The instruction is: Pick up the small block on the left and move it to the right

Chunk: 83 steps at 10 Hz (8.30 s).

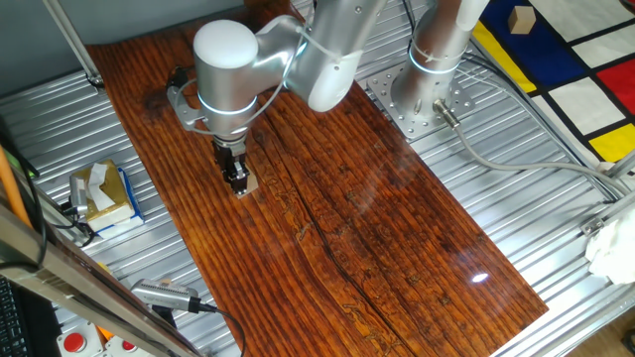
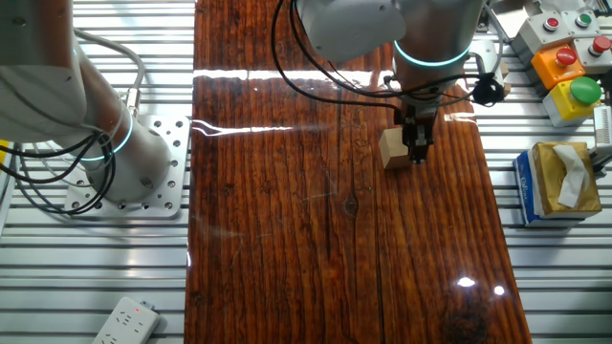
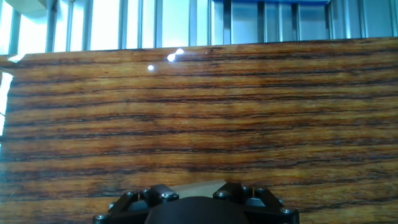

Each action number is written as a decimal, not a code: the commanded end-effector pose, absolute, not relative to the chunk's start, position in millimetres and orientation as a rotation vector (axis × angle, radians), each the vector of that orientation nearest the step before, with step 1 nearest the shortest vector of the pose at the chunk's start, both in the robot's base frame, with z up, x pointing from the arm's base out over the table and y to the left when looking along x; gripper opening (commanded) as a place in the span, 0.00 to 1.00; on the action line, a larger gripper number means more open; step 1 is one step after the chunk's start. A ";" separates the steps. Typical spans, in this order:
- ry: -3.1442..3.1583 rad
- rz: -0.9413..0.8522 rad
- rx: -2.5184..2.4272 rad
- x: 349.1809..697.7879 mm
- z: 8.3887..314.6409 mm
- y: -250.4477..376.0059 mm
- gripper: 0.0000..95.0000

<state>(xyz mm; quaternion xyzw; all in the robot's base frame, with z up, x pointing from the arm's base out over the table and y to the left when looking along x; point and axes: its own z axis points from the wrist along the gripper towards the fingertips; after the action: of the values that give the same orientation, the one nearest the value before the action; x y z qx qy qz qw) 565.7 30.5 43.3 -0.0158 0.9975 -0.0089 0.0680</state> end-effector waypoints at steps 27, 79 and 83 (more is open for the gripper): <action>3.187 -0.037 0.026 539.2 141.3 36.2 0.00; 3.069 -0.016 0.360 505.2 139.6 178.0 0.00; 3.094 -0.035 0.339 505.2 139.6 178.0 0.00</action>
<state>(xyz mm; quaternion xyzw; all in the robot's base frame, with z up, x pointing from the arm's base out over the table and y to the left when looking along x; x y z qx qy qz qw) 505.4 177.7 139.0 0.1085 0.9939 -0.0104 0.0157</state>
